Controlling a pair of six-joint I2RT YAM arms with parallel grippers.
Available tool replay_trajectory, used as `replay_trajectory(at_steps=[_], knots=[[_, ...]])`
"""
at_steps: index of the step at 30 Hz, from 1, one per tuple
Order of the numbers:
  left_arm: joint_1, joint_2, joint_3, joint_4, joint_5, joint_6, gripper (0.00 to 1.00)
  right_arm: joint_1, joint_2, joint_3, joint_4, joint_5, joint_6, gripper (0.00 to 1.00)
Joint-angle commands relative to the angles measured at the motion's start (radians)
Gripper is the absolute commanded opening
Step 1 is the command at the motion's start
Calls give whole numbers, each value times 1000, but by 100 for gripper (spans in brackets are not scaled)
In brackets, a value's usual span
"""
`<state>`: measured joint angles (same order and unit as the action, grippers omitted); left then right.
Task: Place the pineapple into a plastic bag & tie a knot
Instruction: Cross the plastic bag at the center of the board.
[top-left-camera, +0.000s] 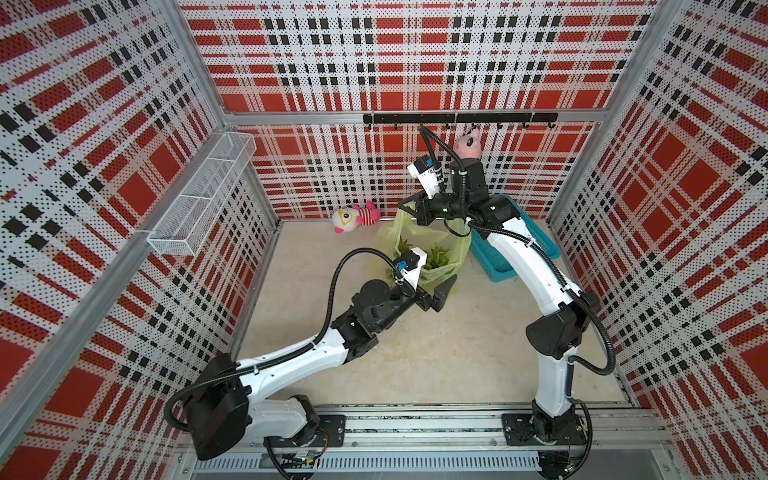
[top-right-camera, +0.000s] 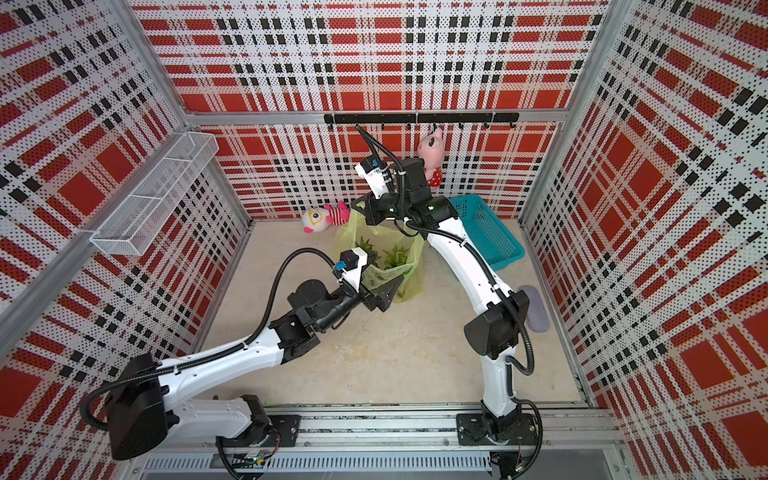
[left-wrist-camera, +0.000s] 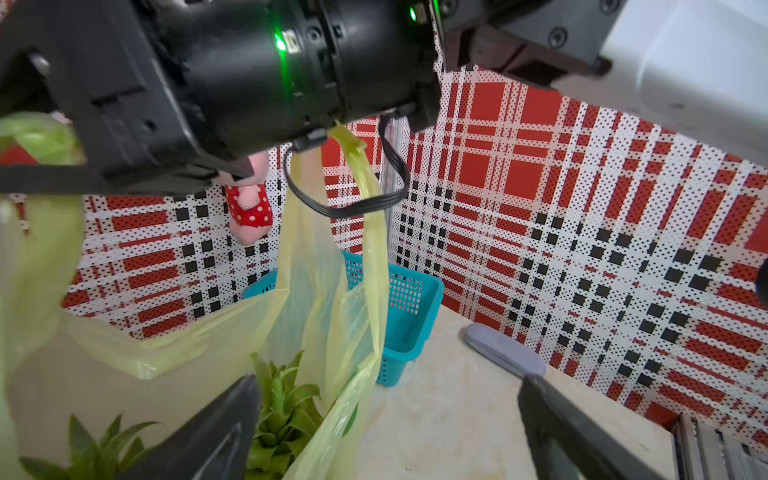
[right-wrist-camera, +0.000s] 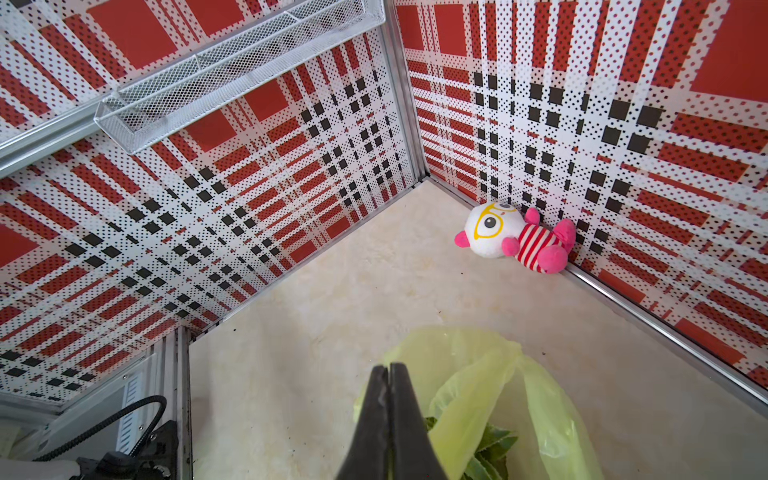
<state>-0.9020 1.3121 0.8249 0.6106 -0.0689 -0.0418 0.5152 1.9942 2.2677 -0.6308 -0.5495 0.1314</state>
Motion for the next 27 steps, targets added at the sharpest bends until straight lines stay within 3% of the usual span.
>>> replay_trajectory(at_steps=[1,9,20,24,27], knots=[[-18,56,20,213,-55,38,97,-30,18,32,60,-40,65,0],[-24,236,143,255,-45,34,84,-42,9,15,87,-63,112,0],[-9,412,291,282,73,-46,49,-43,-10,-15,102,-64,131,0],[1,443,323,264,60,-78,30,-42,-18,-15,103,-59,134,0],[16,442,323,243,55,-105,4,-44,-27,-13,103,-47,132,0]])
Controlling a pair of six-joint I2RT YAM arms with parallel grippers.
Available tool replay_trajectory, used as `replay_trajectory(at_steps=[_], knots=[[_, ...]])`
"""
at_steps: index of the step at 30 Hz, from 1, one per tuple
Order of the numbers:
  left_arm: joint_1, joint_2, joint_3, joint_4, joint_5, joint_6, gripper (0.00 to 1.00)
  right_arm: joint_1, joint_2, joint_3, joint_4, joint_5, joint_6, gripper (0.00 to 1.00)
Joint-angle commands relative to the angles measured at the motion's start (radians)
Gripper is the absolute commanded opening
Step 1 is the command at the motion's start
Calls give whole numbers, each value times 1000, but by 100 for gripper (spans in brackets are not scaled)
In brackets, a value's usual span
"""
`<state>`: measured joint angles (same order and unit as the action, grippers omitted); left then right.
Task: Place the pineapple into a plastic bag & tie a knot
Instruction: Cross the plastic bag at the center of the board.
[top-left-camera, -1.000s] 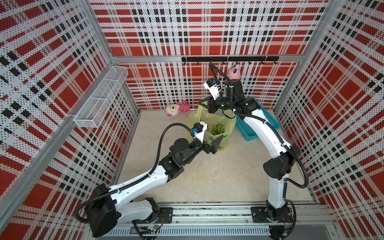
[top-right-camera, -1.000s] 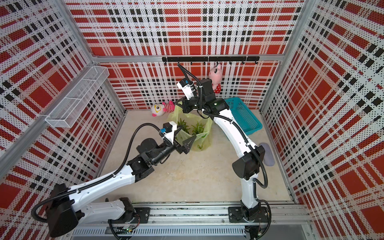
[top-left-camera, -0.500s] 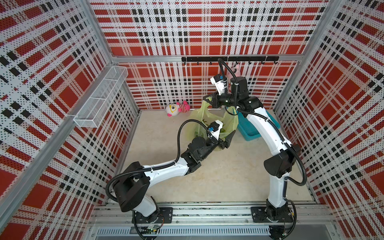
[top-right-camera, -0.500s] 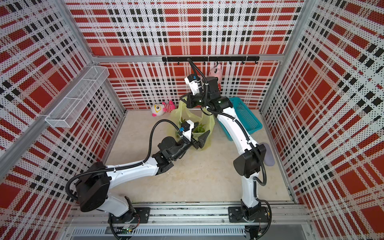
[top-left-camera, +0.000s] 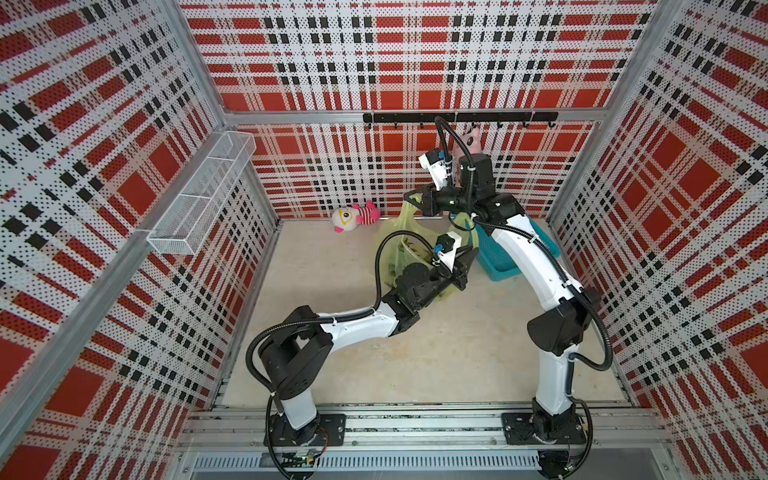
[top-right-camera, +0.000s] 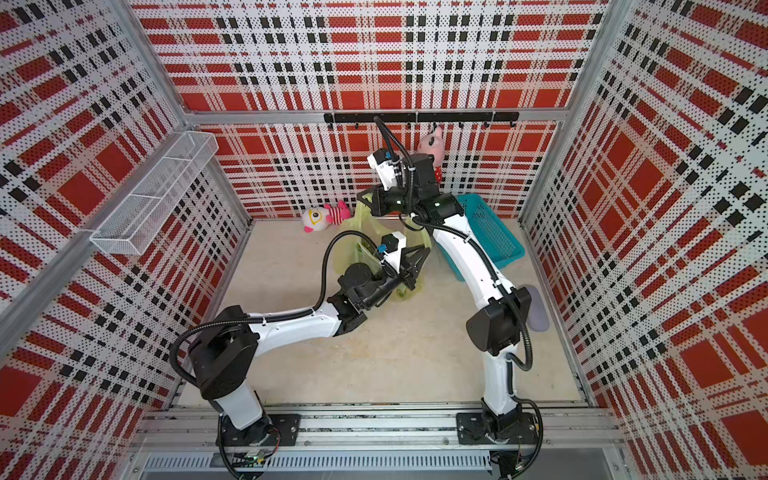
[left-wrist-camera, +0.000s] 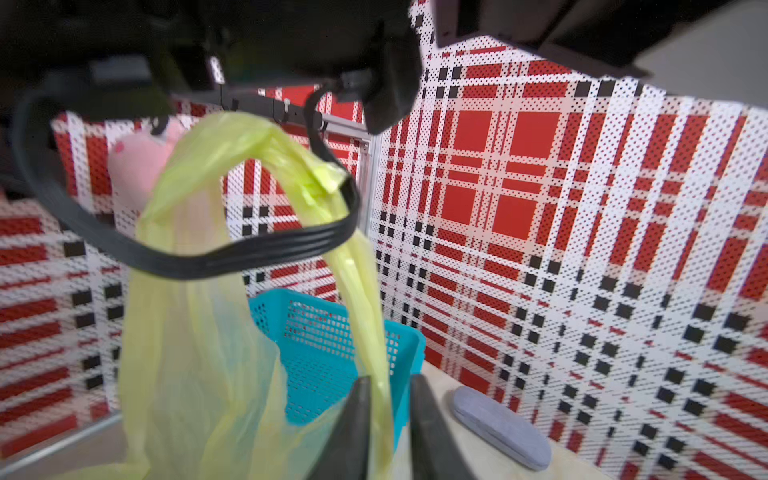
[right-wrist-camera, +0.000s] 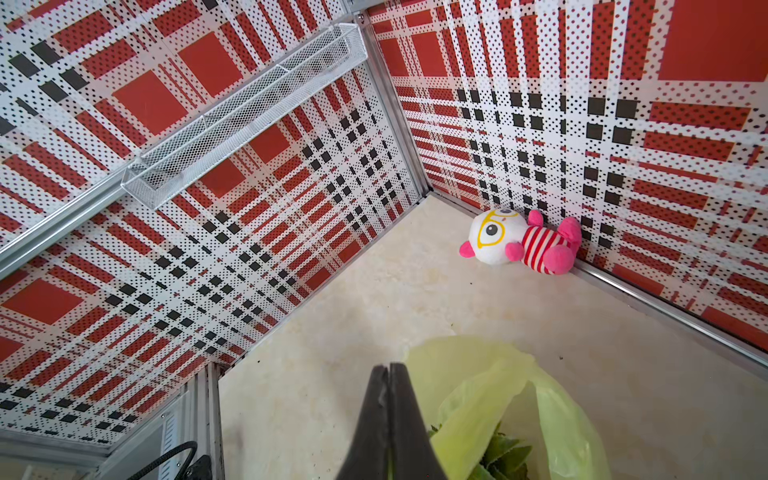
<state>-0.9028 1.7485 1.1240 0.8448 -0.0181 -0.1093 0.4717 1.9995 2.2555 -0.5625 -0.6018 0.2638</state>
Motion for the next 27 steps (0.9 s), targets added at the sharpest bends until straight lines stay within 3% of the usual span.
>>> replay_trajectory(at_steps=[1,10,15,21,26,27], knots=[[22,-3,13,8,1,-45,0,0,-35,-1,35,11,0,0],[45,-235,-237,9,-95,-86,0,-57,-46,11,36,18,48,0],[89,-358,-367,9,-132,-167,0,-67,-75,-34,45,14,44,0],[100,-395,-424,9,-162,-184,0,-70,-100,-61,22,23,31,0],[104,-406,-411,3,-131,-193,0,-72,-147,-176,35,38,28,0],[106,-406,-403,-4,-122,-197,6,-72,-164,-214,42,44,26,0]])
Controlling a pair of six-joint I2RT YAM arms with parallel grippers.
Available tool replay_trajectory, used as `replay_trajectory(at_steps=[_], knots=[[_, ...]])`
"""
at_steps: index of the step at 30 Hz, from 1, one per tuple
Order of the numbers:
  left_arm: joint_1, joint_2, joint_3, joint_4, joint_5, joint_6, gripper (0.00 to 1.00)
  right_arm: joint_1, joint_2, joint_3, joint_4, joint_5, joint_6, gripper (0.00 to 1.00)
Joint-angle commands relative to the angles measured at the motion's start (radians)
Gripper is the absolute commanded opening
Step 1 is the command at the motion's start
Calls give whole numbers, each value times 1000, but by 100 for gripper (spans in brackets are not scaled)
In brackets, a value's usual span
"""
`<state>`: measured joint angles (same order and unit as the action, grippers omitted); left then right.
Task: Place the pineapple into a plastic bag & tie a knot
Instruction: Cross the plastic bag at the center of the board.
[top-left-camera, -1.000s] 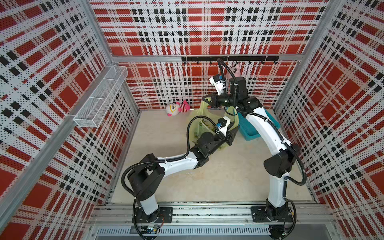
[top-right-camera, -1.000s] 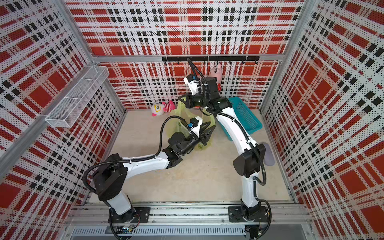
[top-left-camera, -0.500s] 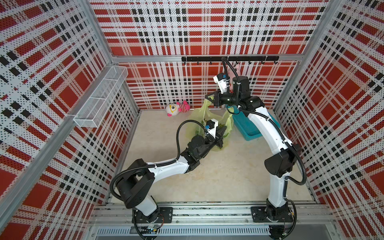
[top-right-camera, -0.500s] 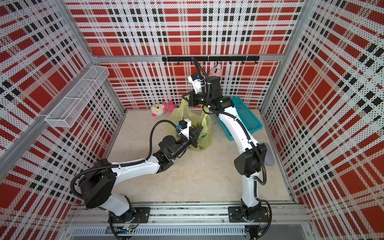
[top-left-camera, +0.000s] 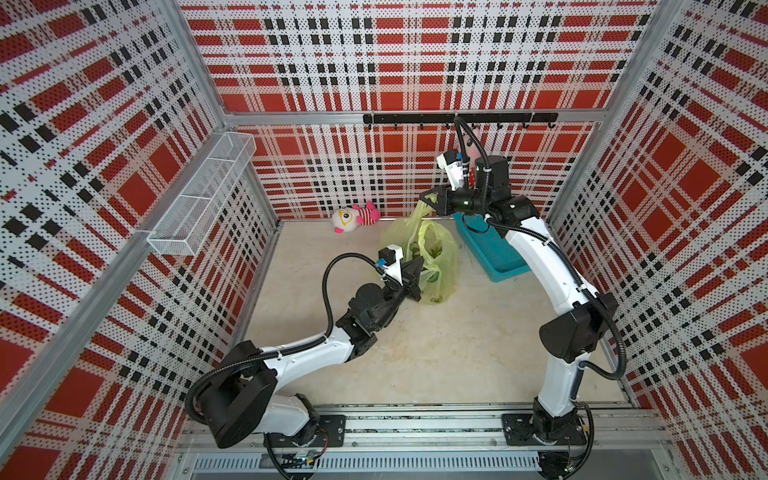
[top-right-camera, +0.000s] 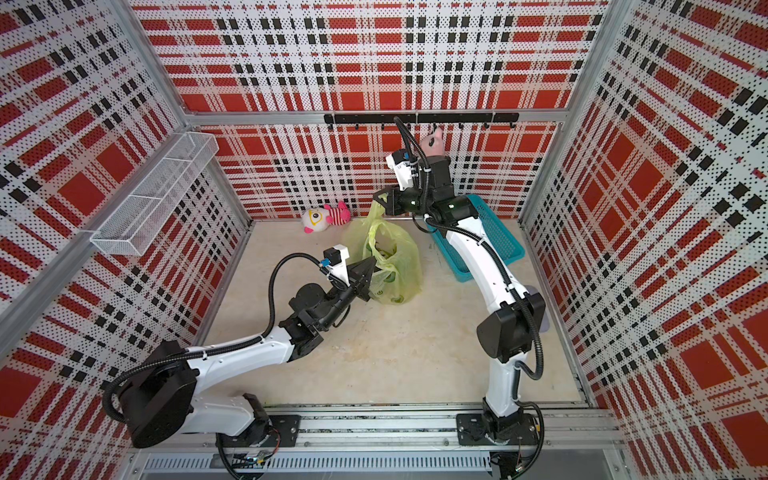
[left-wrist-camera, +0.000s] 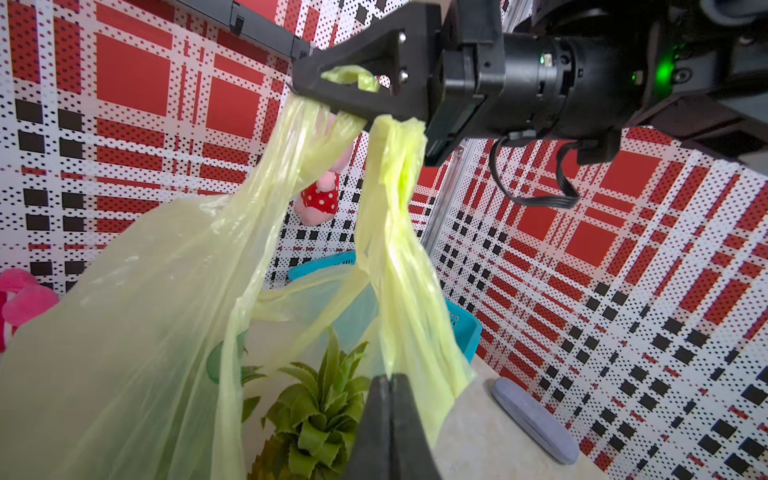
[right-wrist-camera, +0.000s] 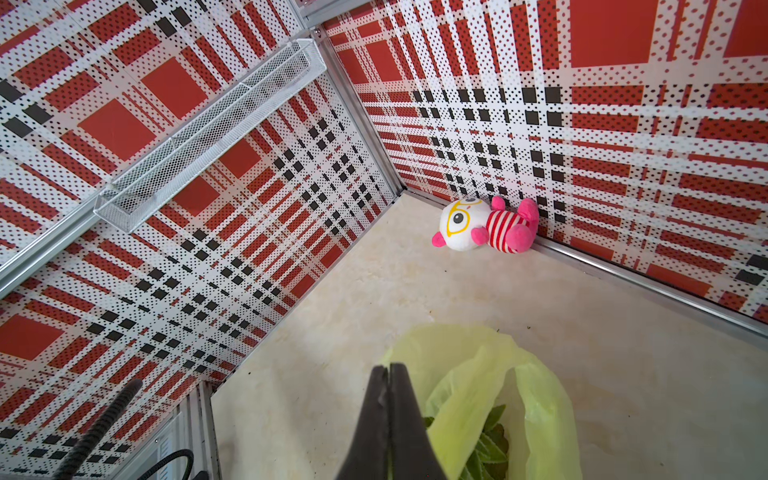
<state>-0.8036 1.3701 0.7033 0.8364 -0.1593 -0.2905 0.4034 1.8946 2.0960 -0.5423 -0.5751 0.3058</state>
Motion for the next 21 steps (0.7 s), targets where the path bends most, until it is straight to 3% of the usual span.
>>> replay_trajectory(at_steps=[1,11,16,21], knots=[[9,-29,25,-3,25,-20,9,-3,-74,-84,31,22,-16,0],[63,-59,102,-98,178,-127,55,22,-156,-271,122,41,40,0],[87,-89,174,-191,200,-172,67,32,-160,-285,127,50,37,0],[141,-49,283,-311,302,-339,65,39,-158,-283,125,60,31,0]])
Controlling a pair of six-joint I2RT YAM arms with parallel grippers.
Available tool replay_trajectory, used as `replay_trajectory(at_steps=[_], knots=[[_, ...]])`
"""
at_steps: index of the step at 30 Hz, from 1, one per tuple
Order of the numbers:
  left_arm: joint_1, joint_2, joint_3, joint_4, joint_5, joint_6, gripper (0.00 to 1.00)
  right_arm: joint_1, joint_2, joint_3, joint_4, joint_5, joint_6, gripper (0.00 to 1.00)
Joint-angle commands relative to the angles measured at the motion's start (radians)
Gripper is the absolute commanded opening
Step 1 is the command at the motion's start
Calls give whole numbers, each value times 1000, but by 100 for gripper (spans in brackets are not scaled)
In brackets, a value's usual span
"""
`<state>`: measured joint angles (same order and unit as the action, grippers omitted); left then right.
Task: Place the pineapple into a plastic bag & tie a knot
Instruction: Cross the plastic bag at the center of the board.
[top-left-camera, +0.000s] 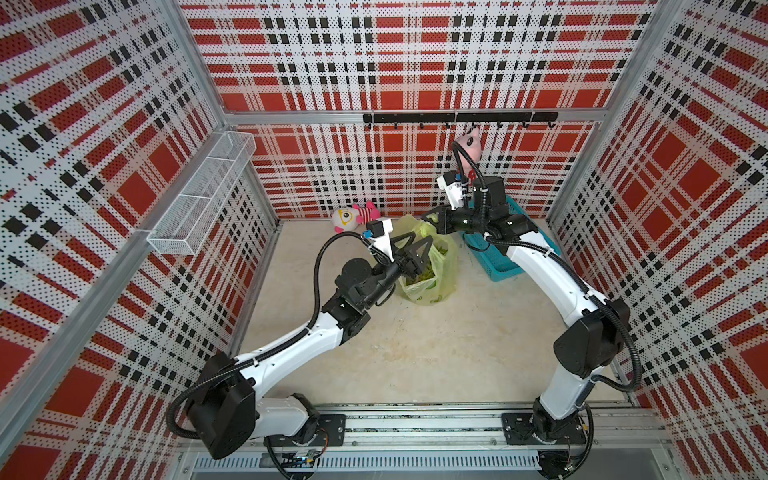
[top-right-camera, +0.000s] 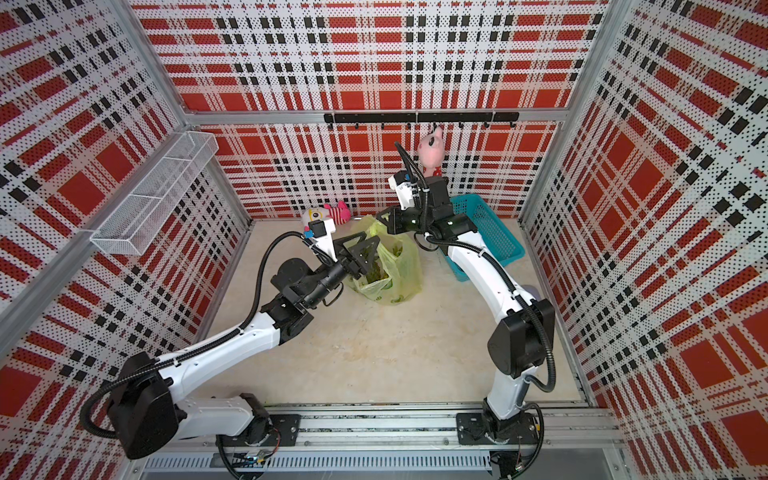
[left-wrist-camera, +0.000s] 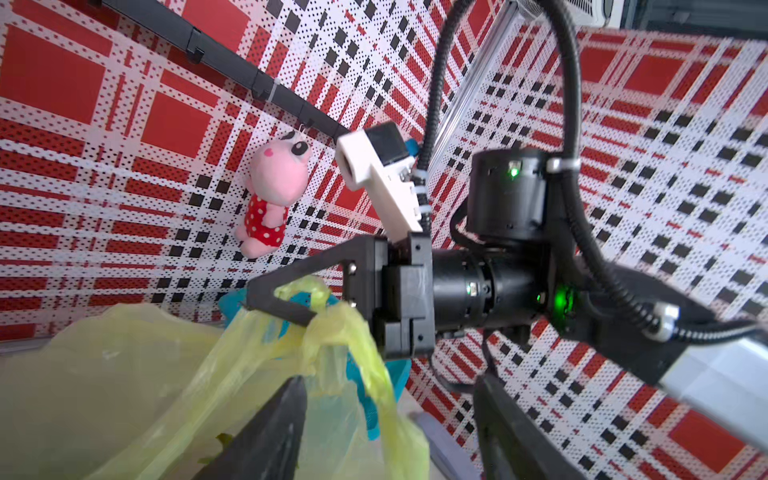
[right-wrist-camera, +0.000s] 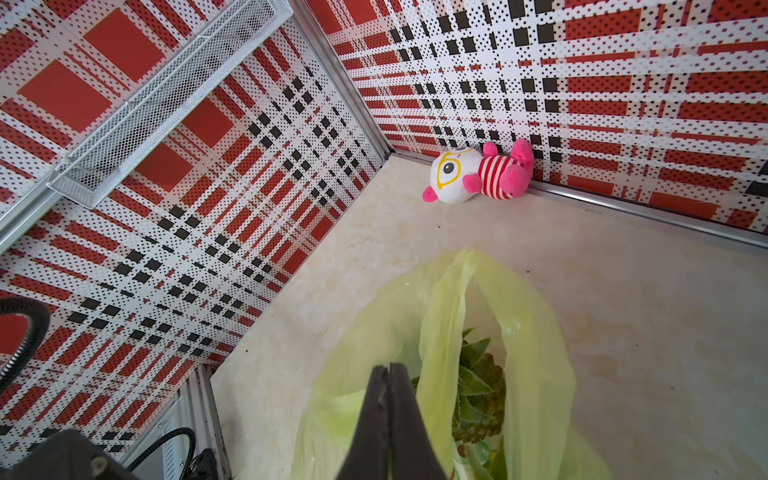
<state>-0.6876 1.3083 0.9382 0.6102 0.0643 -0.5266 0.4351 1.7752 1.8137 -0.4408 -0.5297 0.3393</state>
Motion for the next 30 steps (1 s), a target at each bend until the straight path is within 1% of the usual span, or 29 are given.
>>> replay_trajectory(at_steps=[1,6,11,14,19,20,22,23,25,30], knots=[[25,21,64,-110,85,-112,64,7,-39,-1,22,16,-2,0],[28,39,109,-204,82,-125,56,10,-39,-2,22,20,-4,0],[30,58,131,-242,109,-132,51,12,-38,3,19,23,-10,0],[31,70,146,-254,116,-133,44,14,-38,4,18,25,-11,0],[39,69,154,-252,103,-129,24,14,-55,5,10,36,-23,0],[42,65,152,-249,97,-127,18,13,-60,7,7,41,-27,0],[46,56,145,-248,83,-121,3,14,-64,18,-3,47,-38,0],[49,51,139,-247,76,-118,0,14,-67,25,-13,48,-42,0],[57,41,126,-247,63,-113,0,13,-70,32,-29,54,-49,0],[77,17,94,-244,58,-110,0,10,-83,40,-71,81,-59,15]])
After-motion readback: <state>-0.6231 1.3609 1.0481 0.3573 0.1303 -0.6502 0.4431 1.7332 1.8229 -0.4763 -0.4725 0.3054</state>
